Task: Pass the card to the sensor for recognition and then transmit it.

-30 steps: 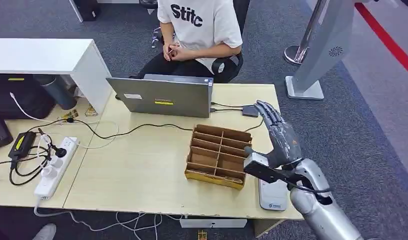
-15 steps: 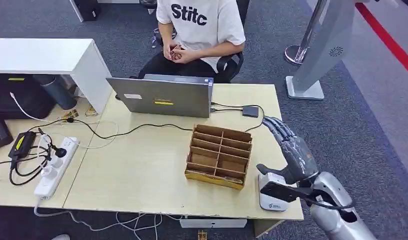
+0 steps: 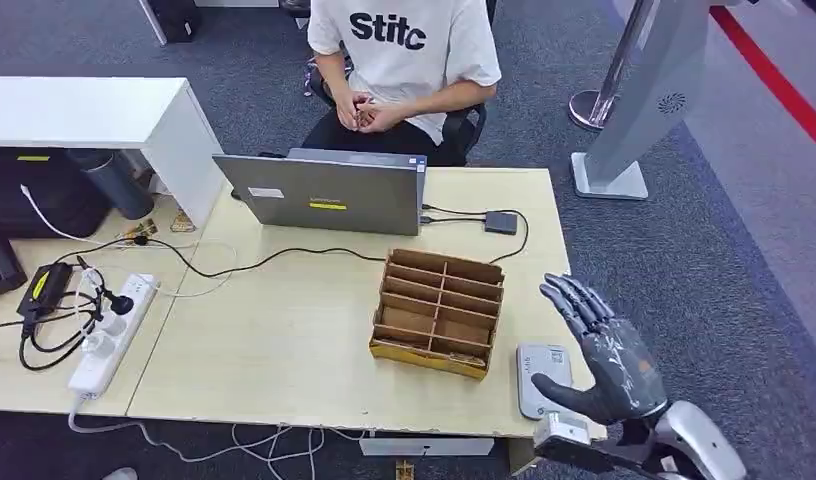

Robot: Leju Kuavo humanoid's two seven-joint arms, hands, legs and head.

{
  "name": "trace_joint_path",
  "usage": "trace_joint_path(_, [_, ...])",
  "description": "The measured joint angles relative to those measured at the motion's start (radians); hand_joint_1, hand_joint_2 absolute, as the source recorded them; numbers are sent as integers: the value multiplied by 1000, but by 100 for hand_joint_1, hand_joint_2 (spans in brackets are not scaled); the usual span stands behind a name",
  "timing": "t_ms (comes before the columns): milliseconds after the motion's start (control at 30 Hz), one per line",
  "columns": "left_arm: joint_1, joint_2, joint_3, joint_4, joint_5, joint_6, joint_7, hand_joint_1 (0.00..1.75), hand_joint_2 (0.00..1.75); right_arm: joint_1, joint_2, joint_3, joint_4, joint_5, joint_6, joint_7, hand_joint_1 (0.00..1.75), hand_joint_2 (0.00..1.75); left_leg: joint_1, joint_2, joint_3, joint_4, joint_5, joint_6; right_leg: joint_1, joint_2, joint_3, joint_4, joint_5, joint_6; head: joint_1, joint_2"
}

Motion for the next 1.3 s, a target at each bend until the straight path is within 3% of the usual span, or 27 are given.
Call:
trace_joint_path(167, [-1,0,-18,0,-11,0,0,0,175,-9,9,37,6,30,-7,4,0,175,0,0,-1,0,0,0,0,0,0,0,0,0,0,0])
trace_joint_path(467, [-16,-7,-44,0,-18,-5,30,0,175,-139,111,171,150,86,-55,21,0,175,0,0,0,0,1,-1,0,0,0,1,0,0,0,0])
trace_joint_path(667, [-23,-9,-53,0,-16,-11,39,0,175,-185,150,230,232,68,-55,25,0,175,0,0,0,0,1,-1,0,0,0,1,0,0,0,0])
trace_joint_path(900, [-29,-8,-54,0,-14,-11,40,0,175,-207,166,259,280,64,-53,29,0,175,0,0,0,0,1,-1,0,0,0,1,0,0,0,0])
trace_joint_path(1300, [-30,-8,-55,0,-7,-3,46,0,175,-230,165,280,356,83,-14,90,0,175,0,0,0,0,1,-1,0,0,0,1,0,0,0,0])
